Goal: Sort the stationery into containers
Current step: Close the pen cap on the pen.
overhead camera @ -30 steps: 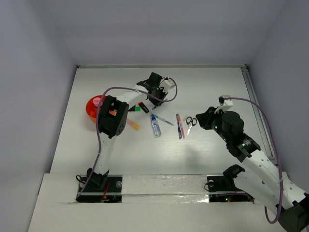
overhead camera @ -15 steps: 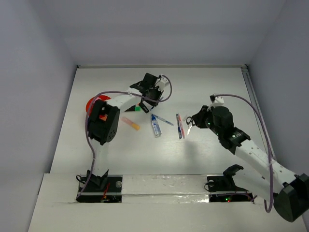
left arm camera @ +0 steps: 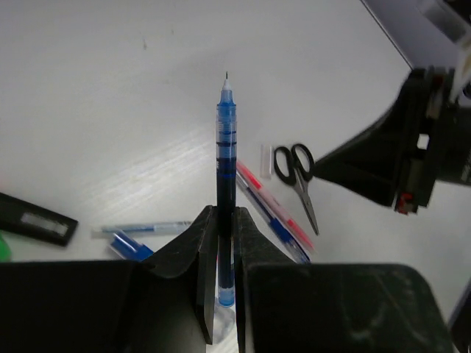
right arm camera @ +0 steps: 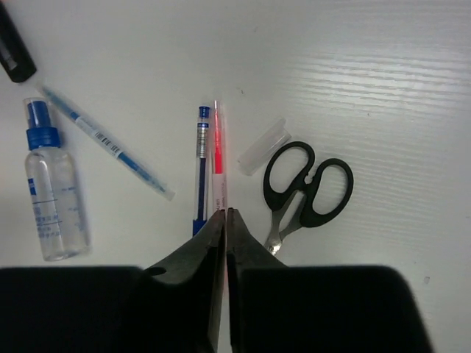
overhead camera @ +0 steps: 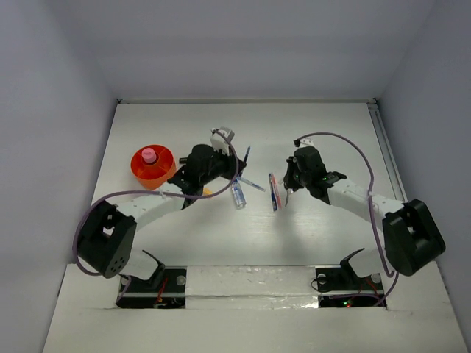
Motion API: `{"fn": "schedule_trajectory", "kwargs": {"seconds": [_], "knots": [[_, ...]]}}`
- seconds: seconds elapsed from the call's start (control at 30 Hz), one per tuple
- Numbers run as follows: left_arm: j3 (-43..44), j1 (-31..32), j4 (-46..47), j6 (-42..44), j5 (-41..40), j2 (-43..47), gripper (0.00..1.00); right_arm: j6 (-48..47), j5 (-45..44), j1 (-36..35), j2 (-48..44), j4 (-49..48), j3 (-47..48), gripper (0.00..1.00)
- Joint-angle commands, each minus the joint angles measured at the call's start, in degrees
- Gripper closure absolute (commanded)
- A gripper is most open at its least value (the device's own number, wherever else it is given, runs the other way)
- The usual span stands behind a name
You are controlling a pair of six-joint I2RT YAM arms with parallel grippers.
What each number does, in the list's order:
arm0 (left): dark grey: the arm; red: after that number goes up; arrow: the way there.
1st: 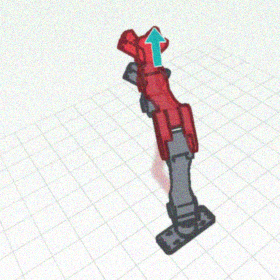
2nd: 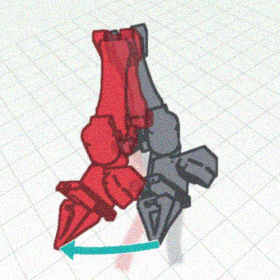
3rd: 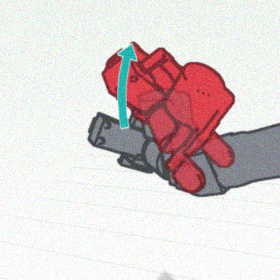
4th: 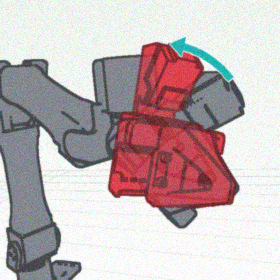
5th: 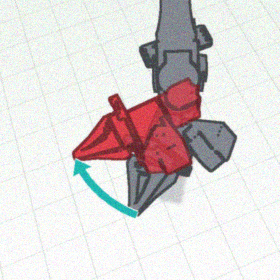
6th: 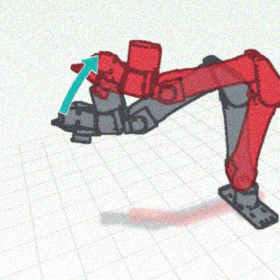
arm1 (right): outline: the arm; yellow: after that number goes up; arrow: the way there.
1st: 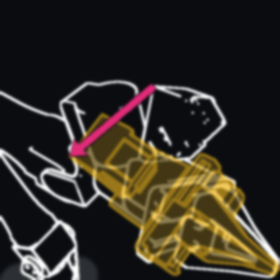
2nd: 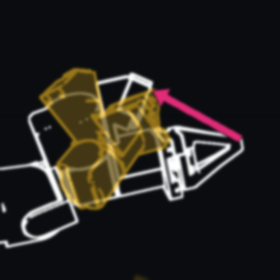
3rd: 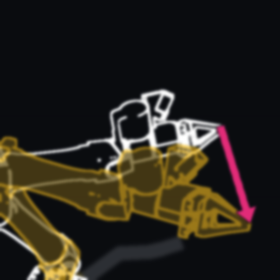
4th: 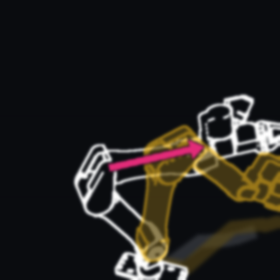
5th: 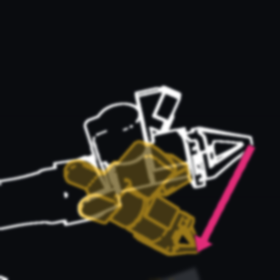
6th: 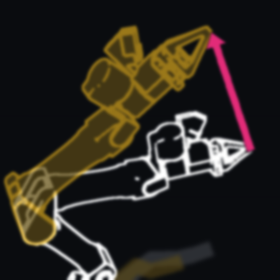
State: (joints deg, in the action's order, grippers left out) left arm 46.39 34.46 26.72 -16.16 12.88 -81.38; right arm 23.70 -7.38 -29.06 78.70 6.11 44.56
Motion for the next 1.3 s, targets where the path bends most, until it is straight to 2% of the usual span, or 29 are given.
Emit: {"fn": "schedule_trajectory", "kwargs": {"seconds": [0.0,0.03,0.2,0.23,0.27,0.33,0.67,0.9,0.97,1.27], "knots": [[-4.28,1.67,10.01,-4.93,-0.31,3.77,1.0,-1.38,-0.55,-0.21,3.3,0.31,4.65,0.94],[-5.77,1.67,10.45,-4.93,-0.32,5.17,1.0,-1.12,-0.01,-0.21,4.0,0.13,5.01,1.0],[-9.12,2.19,12.57,-4.67,0.47,10.01,1.0,0.72,-0.7,-0.21,9.88,0.04,7.46,1.0],[-9.13,2.19,12.31,-4.49,0.47,11.32,1.0,1.25,-0.97,-0.21,10.68,0.04,7.82,0.85],[-9.3,2.19,12.04,-4.4,0.47,11.86,1.0,2.04,-0.62,-0.21,11.3,-0.3,8.09,0.75],[-10.78,2.19,12.83,-4.49,0.91,13.87,1.0,2.75,-0.36,-0.21,12.97,-0.75,8.7,0.65],[-12.47,2.19,13.18,-3.52,2.41,14.24,1.0,5.83,-5.19,0.31,19.3,0.22,11.34,0.68],[-12.03,2.19,13.18,-3.44,3.11,12.66,1.0,11.87,-3.8,2.95,21.32,-6.36,11.26,0.68],[-11.41,2.19,12.83,-3.44,3.55,11.51,1.0,14.25,-3.43,3.65,22.63,-11.19,12.04,0.68],[-11.32,2.19,12.3,-2.91,2.93,11.25,1.0,17.52,-2.64,7.0,24.75,-14.11,15.12,0.66]]}}
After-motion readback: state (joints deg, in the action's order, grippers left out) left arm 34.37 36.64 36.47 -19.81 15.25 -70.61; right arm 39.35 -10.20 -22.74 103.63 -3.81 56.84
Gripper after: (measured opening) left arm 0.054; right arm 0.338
